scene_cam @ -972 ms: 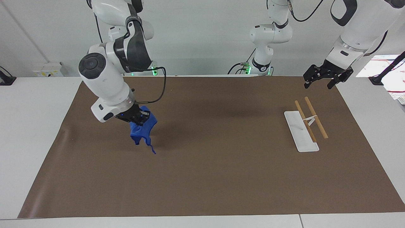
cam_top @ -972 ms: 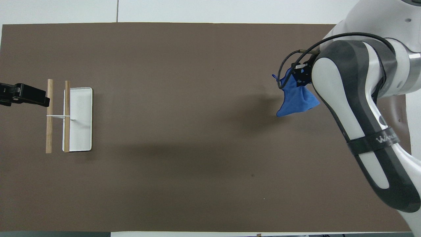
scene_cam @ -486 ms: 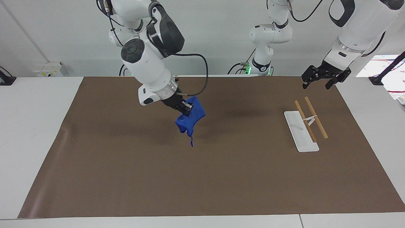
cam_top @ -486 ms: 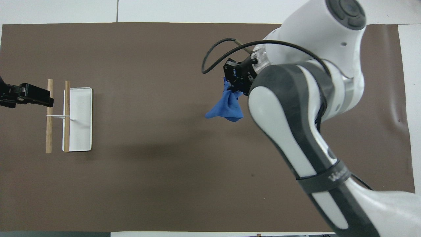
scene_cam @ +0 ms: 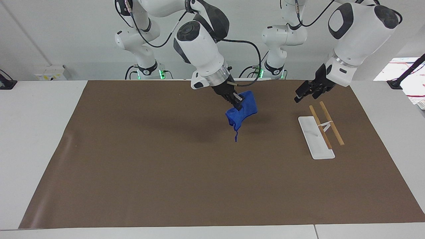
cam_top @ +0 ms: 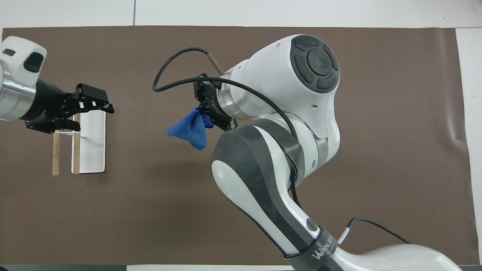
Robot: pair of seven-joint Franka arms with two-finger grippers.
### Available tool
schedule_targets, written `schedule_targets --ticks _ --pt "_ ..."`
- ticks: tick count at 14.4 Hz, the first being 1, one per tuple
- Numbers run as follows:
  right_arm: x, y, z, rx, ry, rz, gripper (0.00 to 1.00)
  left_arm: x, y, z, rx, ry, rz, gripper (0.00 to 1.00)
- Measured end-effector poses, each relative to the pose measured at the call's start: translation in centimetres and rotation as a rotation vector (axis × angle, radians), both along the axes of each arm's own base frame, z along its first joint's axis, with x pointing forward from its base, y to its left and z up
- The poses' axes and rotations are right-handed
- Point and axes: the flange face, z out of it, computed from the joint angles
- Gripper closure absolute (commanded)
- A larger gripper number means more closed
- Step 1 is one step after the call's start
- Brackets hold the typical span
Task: Right arm passes towel to left arm to hang
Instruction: 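Lift the towel with the right gripper while the left gripper reaches forward, then grasp the towel with the left gripper beside the right gripper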
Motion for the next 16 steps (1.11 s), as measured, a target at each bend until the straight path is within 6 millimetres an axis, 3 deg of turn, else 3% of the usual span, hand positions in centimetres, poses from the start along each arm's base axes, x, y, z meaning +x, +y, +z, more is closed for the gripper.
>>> schedule_targets --ticks 4,6,7,8,11,13,14,15,16 --pt "0.2 0.8 0.2 0.095 0.049 -0.101 1.0 -0.5 -3.9 -4.2 -0.134 0.072 0.236 0.0" --pt "-0.7 2.3 0.3 0.116 0.051 -0.119 1.0 -1.0 -5.9 -5.4 -0.201 0.108 0.326 0.0" --pt "-1.0 2.9 0.2 0.117 0.053 -0.121 1.0 -1.1 -6.3 -5.8 -0.227 0.122 0.362 0.0" --pt "-1.1 3.1 0.0 0.118 0.053 -0.123 1.0 -1.1 -6.5 -5.9 -0.24 0.133 0.391 0.08" --pt "-0.9 2.8 -0.3 0.116 0.055 -0.13 1.0 -1.1 -6.2 -5.7 -0.252 0.141 0.437 0.18" --pt "-0.9 2.8 -0.4 0.115 0.055 -0.131 1.0 -1.0 -5.9 -5.6 -0.254 0.136 0.445 0.38" --pt "-0.9 2.8 -0.4 0.115 0.056 -0.131 1.0 -0.9 -5.8 -5.6 -0.255 0.135 0.448 0.57" --pt "-0.9 2.8 -0.4 0.115 0.056 -0.132 1.0 -0.9 -5.7 -5.6 -0.255 0.133 0.449 0.93" --pt "-0.8 2.7 -0.4 0.115 0.056 -0.132 1.0 -0.9 -5.7 -5.6 -0.256 0.13 0.451 1.0"
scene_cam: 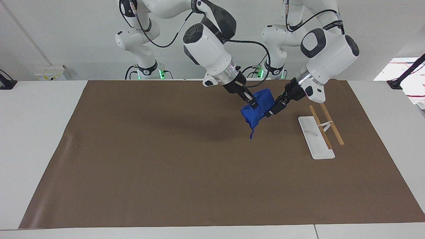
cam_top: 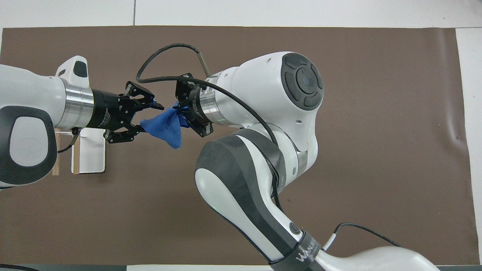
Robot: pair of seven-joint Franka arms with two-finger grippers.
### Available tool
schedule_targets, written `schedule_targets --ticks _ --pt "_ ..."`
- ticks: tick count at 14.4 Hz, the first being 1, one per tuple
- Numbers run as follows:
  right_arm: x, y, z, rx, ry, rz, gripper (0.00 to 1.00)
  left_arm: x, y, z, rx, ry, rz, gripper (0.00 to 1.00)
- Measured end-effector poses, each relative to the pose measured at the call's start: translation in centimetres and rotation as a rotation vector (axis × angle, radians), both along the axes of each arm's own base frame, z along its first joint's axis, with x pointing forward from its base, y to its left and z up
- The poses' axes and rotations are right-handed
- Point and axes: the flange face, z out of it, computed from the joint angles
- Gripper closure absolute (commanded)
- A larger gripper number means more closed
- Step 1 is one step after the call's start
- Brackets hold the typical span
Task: Right arm passes towel to left arm to hang
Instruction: 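Grasp the towel with the left gripper beside the right gripper, then open the right gripper and withdraw it while the left gripper holds the towel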
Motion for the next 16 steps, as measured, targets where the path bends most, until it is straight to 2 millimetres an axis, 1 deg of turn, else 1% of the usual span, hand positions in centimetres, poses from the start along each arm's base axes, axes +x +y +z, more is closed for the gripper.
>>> schedule_targets --ticks 7,8,9,11,13,15,16 --pt "0.2 -0.3 -0.2 -0.003 0.003 -0.006 1.0 0.4 0.5 0.1 0.057 -0.075 -0.052 1.0" --pt "0.3 -0.4 -0.2 -0.003 0.003 -0.007 0.67 0.5 0.5 0.2 0.058 -0.081 -0.05 1.0" --pt "0.3 -0.4 -0.3 -0.003 0.004 -0.008 0.01 0.6 0.5 0.3 0.058 -0.088 -0.047 1.0" --pt "0.5 -0.7 -0.4 -0.008 -0.001 -0.004 0.0 0.7 0.6 0.6 0.058 -0.1 -0.043 1.0" --pt "1.0 -1.7 -0.7 -0.056 -0.039 0.041 0.0 0.8 0.7 0.7 0.06 -0.109 -0.039 1.0" --pt "1.7 -3.6 -1.8 -0.209 -0.108 0.175 0.0 0.8 0.7 0.7 0.063 -0.115 -0.037 1.0" --pt "2.1 -5.0 -2.4 -0.291 -0.141 0.268 0.0 0.9 0.8 0.8 0.071 -0.122 -0.039 1.0"
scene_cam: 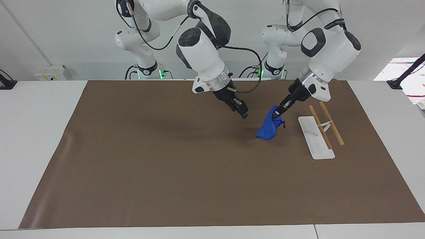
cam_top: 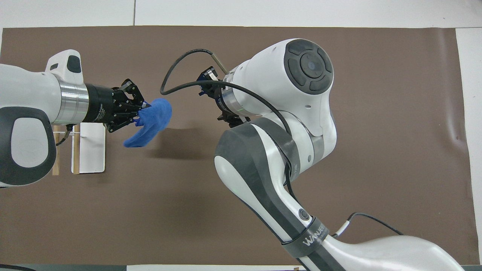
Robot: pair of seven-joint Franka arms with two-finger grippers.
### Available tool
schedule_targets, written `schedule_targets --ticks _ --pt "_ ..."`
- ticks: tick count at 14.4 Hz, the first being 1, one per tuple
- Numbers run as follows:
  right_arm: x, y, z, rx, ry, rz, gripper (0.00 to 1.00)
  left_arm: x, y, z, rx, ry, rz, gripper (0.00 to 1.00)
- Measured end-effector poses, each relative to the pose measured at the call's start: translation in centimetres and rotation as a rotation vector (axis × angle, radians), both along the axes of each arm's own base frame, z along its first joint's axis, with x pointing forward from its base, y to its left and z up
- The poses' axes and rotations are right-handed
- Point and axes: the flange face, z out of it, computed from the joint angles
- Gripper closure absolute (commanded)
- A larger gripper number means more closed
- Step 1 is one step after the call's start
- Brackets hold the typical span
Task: Right arm passes towel to left arm to hang
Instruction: 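Open the right gripper and withdraw it while the left gripper holds the towel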
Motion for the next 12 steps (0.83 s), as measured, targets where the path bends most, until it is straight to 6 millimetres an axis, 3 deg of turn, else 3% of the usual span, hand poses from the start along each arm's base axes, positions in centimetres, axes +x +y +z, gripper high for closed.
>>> schedule_targets --ticks 2,3,6,8,10,12 --pt "1.4 -4.1 -1.1 -0.122 -0.014 0.156 0.0 0.1 0.3 0.0 0.051 -0.025 -0.014 1.0" --pt "2.4 -7.1 -1.4 -0.164 -0.011 0.222 0.0 0.2 0.4 0.0 0.075 -0.037 -0.02 1.0" --pt "4.9 -17.0 -1.2 -0.217 0.015 0.36 0.0 0.4 1.0 -0.1 0.158 -0.07 -0.045 1.0" --pt "5.4 -23.9 -0.6 -0.259 0.041 0.447 0.0 0.6 1.8 -0.2 0.233 -0.088 -0.063 1.0" --pt "5.2 -29.0 0.3 -0.308 0.057 0.535 0.0 1.1 4.0 -0.2 0.302 -0.102 -0.055 1.0" --pt "4.4 -31.8 2.0 -0.337 0.059 0.602 0.0 1.7 7.2 -0.1 0.332 -0.103 -0.011 1.0"
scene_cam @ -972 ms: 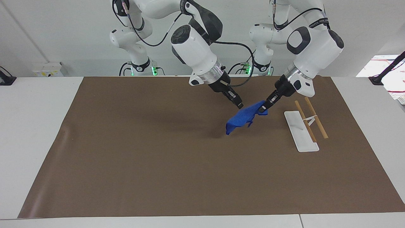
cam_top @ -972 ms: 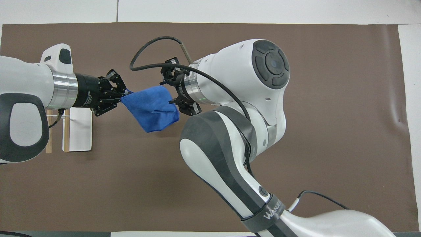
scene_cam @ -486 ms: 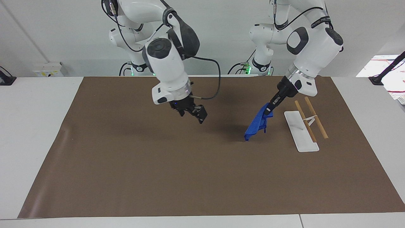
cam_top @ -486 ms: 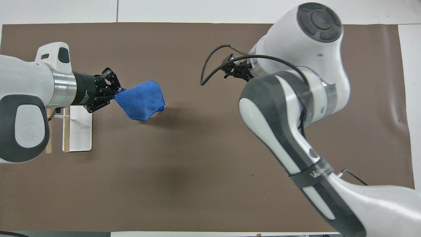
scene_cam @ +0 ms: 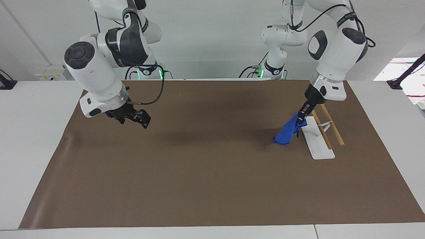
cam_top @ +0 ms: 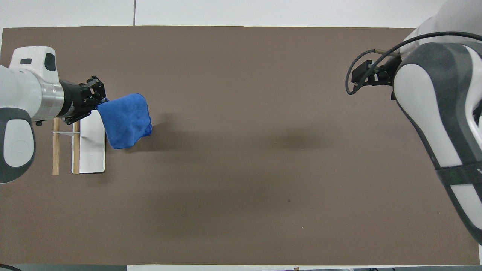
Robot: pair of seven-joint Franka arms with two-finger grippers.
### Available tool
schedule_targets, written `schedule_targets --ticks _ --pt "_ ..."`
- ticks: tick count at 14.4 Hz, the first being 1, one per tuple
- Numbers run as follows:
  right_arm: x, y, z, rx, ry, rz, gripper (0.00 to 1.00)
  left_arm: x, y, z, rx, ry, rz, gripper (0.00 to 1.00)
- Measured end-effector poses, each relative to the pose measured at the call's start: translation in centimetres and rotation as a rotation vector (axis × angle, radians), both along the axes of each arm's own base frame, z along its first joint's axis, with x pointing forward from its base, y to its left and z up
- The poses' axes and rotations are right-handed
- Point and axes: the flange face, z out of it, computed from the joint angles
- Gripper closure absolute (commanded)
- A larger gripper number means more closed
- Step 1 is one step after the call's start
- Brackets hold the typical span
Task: Right arm passes towel to left arm to hang
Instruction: 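Open the right gripper and withdraw it while the left gripper holds the towel, then carry the towel with the left gripper over the white rack bar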
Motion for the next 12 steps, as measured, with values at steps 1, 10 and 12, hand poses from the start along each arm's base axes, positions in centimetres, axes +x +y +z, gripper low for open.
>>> schedule_targets --ticks 1,10,12 --pt "-0.6 -1.2 1.2 -0.002 -0.002 0.034 0.0 0.2 1.8 0.1 0.003 -0.003 0.031 1.0" --pt "-7.5 -10.8 6.9 -0.079 -0.018 0.206 0.0 -0.3 14.8 -0.7 -0.013 -0.089 0.359 1.0" --pt "-8.0 -11.9 4.9 -0.074 -0.001 0.196 0.0 -0.6 16.9 -0.4 -0.015 -0.101 0.41 1.0"
